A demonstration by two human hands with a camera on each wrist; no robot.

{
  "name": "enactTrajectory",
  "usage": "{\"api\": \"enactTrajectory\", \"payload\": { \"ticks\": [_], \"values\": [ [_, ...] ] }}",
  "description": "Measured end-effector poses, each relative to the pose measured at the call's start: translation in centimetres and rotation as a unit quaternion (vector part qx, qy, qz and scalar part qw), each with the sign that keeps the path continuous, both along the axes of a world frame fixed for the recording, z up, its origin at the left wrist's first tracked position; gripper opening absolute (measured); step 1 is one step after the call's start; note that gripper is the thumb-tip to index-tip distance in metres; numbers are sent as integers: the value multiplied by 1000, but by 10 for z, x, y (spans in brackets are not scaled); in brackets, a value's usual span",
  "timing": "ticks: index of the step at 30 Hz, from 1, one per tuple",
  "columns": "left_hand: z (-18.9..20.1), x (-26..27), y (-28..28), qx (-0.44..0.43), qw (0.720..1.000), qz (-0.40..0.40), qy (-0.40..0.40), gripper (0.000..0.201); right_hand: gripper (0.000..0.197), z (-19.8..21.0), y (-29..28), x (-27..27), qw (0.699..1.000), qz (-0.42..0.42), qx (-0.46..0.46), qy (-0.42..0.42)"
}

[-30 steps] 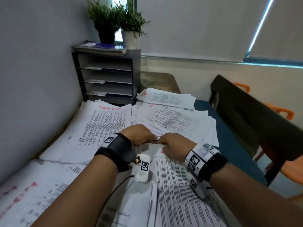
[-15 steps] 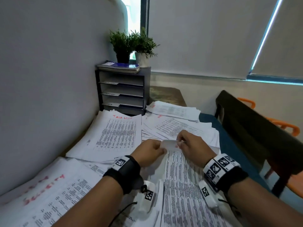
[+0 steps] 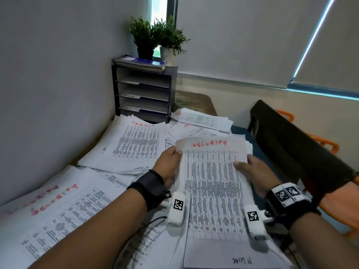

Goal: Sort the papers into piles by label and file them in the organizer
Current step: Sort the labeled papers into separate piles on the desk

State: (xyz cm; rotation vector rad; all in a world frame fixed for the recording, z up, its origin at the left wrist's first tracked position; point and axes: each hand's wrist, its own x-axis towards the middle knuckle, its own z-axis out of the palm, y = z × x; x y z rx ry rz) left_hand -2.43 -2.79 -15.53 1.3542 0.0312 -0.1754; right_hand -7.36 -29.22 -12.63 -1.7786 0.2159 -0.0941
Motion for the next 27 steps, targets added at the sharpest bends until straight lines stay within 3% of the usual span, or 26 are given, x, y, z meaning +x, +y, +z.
{"api": "enactTrajectory", "payload": {
  "ticks": [2,5,14,20,27],
  "values": [
    [1,1,1,-4,1000,-7,4,24,26,-5,3,-8,991,50,116,46],
    [2,-2,3,-5,1000,-14,-1,19,29,-14,9,-14,985,50,154,61],
    [-10,-14,-2,37,998,-56,21,28,31,-38,2,-15,987,41,141,67],
    [-9,-9,-2,47,999,-9,5,23,33,-29,5,-19,988,43,131,68],
    [-4,1,4,-13,999,46,1,22,36,-19,-11,-34,984,109,93,102]
  ]
}}
